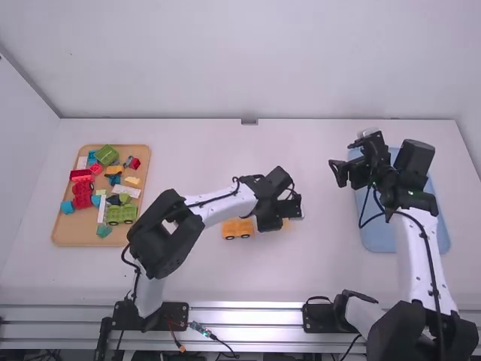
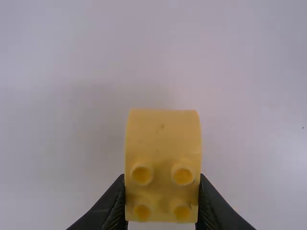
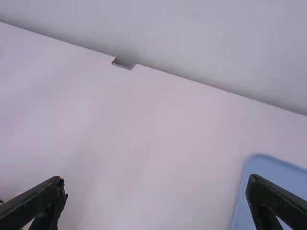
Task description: Assemble lego blocks to make yellow taxi
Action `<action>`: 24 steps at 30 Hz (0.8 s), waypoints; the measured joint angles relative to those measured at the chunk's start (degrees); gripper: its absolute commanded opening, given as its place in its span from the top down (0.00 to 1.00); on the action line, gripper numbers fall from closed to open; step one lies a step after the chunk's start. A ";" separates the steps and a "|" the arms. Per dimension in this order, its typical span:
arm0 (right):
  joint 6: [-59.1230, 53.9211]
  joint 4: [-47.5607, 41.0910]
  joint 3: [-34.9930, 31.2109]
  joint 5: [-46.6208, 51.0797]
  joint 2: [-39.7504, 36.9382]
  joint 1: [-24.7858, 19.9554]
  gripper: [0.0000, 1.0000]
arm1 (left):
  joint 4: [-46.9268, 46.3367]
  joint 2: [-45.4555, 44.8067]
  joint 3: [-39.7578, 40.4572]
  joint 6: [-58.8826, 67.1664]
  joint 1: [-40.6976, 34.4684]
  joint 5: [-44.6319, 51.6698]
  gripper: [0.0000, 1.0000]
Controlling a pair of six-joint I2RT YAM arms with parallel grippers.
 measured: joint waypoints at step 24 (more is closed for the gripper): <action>1.07 -0.22 -0.04 1.38 0.00 2.05 0.01 | 13.68 -0.15 -9.77 -3.04 -2.21 -8.44 0.01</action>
